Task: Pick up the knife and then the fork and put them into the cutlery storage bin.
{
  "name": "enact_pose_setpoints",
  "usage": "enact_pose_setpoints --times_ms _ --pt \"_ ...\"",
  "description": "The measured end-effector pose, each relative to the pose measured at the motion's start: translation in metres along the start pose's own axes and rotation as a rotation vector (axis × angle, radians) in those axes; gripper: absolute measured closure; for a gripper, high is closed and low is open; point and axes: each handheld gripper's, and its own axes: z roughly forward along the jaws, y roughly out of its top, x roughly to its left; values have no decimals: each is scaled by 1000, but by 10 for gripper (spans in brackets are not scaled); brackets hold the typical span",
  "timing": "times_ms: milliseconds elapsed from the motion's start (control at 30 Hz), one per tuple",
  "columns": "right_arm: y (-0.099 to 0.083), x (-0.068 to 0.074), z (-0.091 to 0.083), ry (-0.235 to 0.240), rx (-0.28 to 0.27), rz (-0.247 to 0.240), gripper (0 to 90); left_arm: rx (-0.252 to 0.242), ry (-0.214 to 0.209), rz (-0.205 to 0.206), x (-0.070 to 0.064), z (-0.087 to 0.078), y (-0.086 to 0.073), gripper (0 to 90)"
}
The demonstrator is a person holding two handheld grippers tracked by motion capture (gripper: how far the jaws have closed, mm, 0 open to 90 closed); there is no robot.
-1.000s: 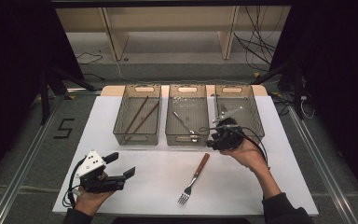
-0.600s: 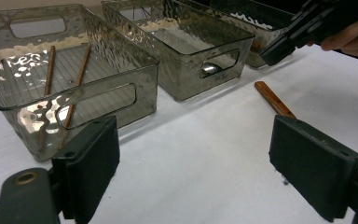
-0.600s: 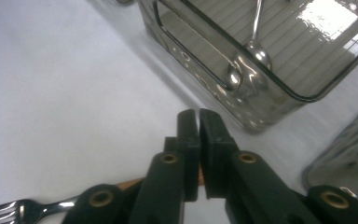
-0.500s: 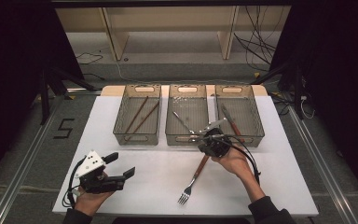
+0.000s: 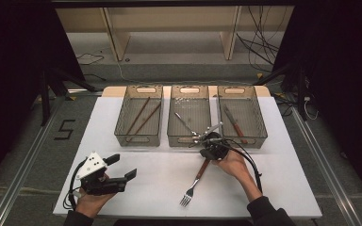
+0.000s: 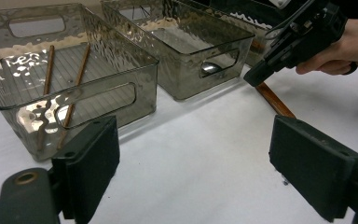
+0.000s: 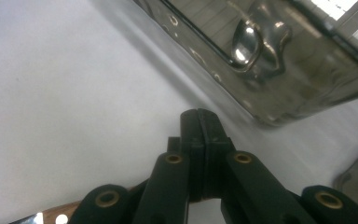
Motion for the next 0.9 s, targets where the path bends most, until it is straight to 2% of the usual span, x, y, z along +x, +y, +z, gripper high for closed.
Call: enact_pose_setpoints --times_ms 167,400,633,900 --pt "-2 1 2 -5 34 -7 900 0 0 -2 1 -1 0 158" --pt "-11 0 -4 -13 46 -13 900 1 0 1 0 -1 0 158" --pt "-32 2 -17 -36 88 -20 900 3 3 0 1 -1 0 158" --pt "-61 3 -38 -2 137 -14 900 3 4 3 -1 0 0 158"
